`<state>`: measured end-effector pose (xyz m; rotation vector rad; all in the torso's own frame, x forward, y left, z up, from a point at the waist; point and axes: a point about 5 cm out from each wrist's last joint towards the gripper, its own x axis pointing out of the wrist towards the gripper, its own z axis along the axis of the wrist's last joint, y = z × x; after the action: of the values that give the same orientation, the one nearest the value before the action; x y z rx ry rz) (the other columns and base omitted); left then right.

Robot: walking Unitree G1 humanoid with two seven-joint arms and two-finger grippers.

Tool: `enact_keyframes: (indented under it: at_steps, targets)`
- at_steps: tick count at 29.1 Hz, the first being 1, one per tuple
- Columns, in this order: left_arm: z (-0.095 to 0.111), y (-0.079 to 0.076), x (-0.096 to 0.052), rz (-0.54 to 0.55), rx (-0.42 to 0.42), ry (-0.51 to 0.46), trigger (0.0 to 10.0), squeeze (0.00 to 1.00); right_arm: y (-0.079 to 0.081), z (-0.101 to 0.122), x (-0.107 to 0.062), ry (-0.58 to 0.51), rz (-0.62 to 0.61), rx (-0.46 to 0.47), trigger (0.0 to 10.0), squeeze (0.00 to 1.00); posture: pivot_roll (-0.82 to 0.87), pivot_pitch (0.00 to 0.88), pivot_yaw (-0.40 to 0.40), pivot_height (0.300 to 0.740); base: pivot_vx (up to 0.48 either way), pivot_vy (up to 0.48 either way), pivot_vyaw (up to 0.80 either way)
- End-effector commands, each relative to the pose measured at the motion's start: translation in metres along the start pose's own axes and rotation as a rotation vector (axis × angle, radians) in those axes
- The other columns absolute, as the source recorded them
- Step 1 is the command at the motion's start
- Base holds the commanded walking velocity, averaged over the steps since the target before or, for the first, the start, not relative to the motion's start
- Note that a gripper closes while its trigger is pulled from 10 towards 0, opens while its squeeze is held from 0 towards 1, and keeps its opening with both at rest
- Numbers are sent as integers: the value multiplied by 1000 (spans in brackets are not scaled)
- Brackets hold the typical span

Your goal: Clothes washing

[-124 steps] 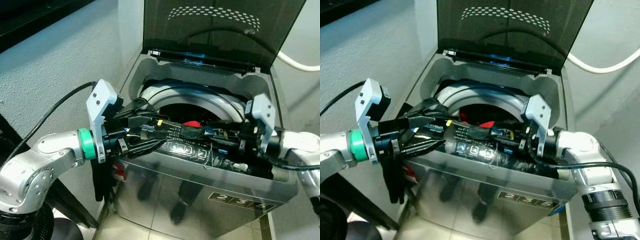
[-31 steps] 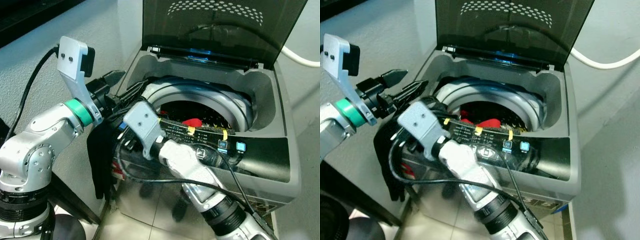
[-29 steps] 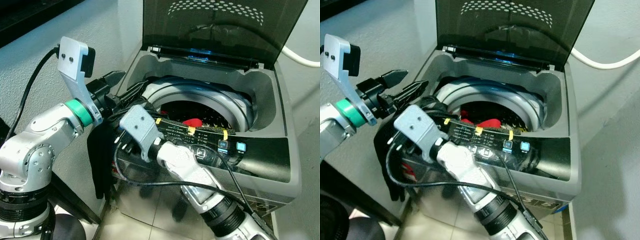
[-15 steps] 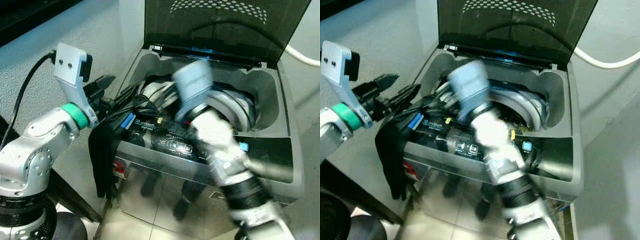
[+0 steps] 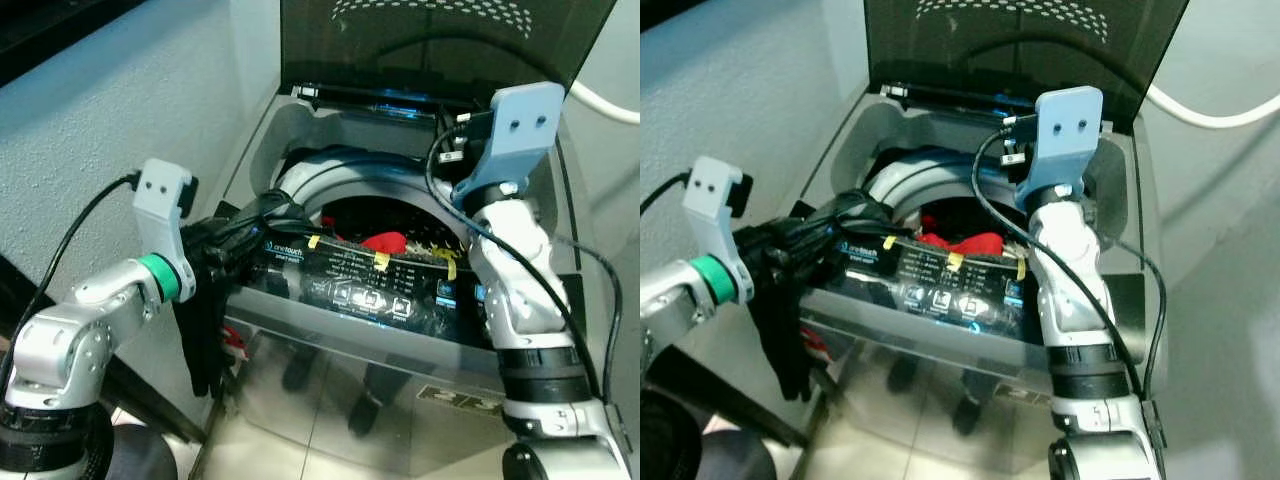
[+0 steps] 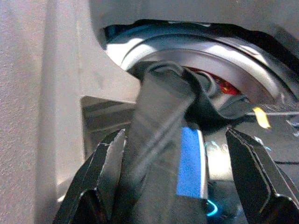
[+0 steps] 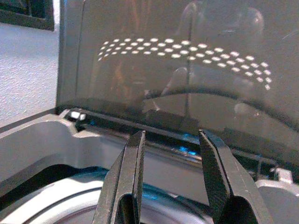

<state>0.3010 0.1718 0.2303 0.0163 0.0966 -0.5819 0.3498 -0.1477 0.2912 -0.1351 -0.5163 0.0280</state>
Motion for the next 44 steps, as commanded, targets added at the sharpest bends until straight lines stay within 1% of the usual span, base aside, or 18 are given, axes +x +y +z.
enact_keyframes:
  at_steps: [1, 5, 6, 7, 8, 9, 13, 17, 26, 31, 32, 34, 35, 39, 41, 42, 43, 44]
  targets:
    - [-24, -7, 1, -52, 9, 112, 10000, 0, -1, -3, -3, 0, -15, -4, 10000, 0, 116, 113, 75, 740, 0, 0, 0]
    - [-28, -9, 0, -63, 76, 135, 10000, 0, -1, -4, -4, 2, -17, -1, 10000, 0, 117, 112, 76, 740, 0, 0, 0]
    - [-30, -10, 0, -67, 102, 140, 7059, 0, 0, -4, -5, 3, -17, 1, 10000, 0, 118, 110, 76, 740, 0, 0, 0]
    - [-30, -10, 0, -67, 102, 140, 7059, 0, 0, -4, -5, 3, -17, 1, 10000, 0, 118, 110, 76, 740, 0, 0, 0]
    - [-30, -10, -1, -67, 115, 139, 1176, 0, 0, -5, -5, 5, -17, 2, 10000, 0, 118, 110, 76, 740, 0, 0, 0]
    - [-30, -10, 0, -63, 119, 137, 0, 0, 1, -5, -6, 7, -15, 3, 10000, 0, 120, 109, 77, 740, 0, 0, 0]
    - [-30, -9, 0, -59, 123, 133, 0, 0, 2, -6, -6, 8, -14, 4, 10000, 0, 120, 109, 77, 740, 0, 0, 0]
    - [-27, -7, 1, -55, 189, 97, 0, 0, 3, -6, -6, 5, -10, 6, 10000, 0, 120, 109, 77, 740, 0, 0, 0]
    - [-21, -10, 7, -84, 233, 40, 0, 0, 5, -7, -5, 5, 2, 6, 10000, 0, 116, 100, 70, 740, 0, 0, 0]
    - [-14, -17, 17, -137, 295, 12, 0, 0, 6, -7, -4, 6, 3, 6, 10000, 0, 116, 104, 69, 740, 0, 0, 0]
    - [-9, -23, 23, -174, 330, -10, 392, 0, 6, -7, -4, 6, 4, 6, 10000, 0, 118, 104, 67, 740, 0, 0, 0]
    - [-6, -26, 27, -199, 355, -26, 392, 0, 7, -7, -4, 6, 4, 7, 10000, 0, 118, 104, 67, 740, 0, 0, 0]
    - [5, -46, 46, -293, 397, -87, 10000, 0, 8, -7, -4, 4, 7, 9, 10000, 0, 111, 103, 66, 740, 0, 0, 0]
    - [9, -53, 51, -321, 408, -105, 10000, 0, 9, -7, -4, 3, 8, 10, 10000, 0, 111, 103, 66, 740, 0, 0, 0]
    - [13, -59, 58, -348, 421, -124, 10000, 0, 9, -7, -3, 2, 9, 10, 10000, 0, 106, 103, 67, 740, 0, 0, 0]
    - [19, -68, 65, -383, 424, -156, 10000, 0, 10, -6, -3, 0, 9, 10, 10000, 0, 104, 103, 67, 740, 0, 0, 0]
    - [19, -68, 65, -383, 424, -156, 10000, 0, 10, -6, -3, 0, 9, 10, 10000, 0, 104, 103, 67, 740, 0, 0, 0]
    - [25, -76, 72, -417, 422, -186, 10000, 0, 10, -6, -3, -2, 9, 11, 10000, 0, 100, 103, 69, 740, 0, 0, 0]
